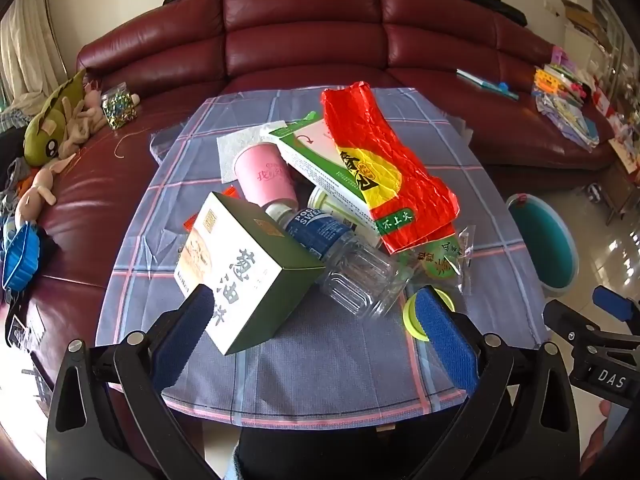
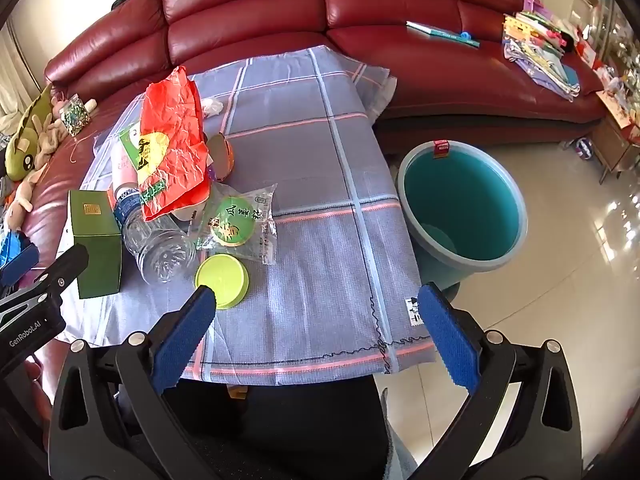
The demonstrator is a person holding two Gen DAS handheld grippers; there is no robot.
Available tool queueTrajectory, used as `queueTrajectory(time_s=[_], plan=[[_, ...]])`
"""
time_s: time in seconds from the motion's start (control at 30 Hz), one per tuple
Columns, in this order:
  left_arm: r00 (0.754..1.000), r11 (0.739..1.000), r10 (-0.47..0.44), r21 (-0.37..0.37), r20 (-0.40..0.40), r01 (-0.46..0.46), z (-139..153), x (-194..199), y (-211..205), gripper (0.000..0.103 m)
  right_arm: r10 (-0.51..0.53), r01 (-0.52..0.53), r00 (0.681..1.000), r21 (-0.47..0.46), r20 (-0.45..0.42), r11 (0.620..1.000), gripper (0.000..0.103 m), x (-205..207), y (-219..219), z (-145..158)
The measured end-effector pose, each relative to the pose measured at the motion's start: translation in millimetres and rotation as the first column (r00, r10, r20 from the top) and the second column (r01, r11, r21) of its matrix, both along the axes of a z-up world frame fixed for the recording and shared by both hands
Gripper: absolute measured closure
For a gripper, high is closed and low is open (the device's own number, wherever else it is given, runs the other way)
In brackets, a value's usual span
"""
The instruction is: Collect trash
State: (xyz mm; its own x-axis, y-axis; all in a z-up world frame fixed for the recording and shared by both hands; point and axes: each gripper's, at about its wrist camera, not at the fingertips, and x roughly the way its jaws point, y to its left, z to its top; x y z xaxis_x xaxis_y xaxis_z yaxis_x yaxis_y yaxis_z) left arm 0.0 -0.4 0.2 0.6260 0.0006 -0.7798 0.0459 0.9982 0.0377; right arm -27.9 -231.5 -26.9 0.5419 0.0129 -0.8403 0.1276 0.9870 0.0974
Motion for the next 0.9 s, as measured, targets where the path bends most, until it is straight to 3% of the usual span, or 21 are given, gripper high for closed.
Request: queueTrajectory(time_s=[0.9], plan=[[1.000, 1.000, 0.006, -0.002, -0.006, -0.006, -3, -1, 0, 0.003, -0.017, 0.017, 1.000, 0.000, -0.016, 1.000, 0.006, -2, -5, -4]])
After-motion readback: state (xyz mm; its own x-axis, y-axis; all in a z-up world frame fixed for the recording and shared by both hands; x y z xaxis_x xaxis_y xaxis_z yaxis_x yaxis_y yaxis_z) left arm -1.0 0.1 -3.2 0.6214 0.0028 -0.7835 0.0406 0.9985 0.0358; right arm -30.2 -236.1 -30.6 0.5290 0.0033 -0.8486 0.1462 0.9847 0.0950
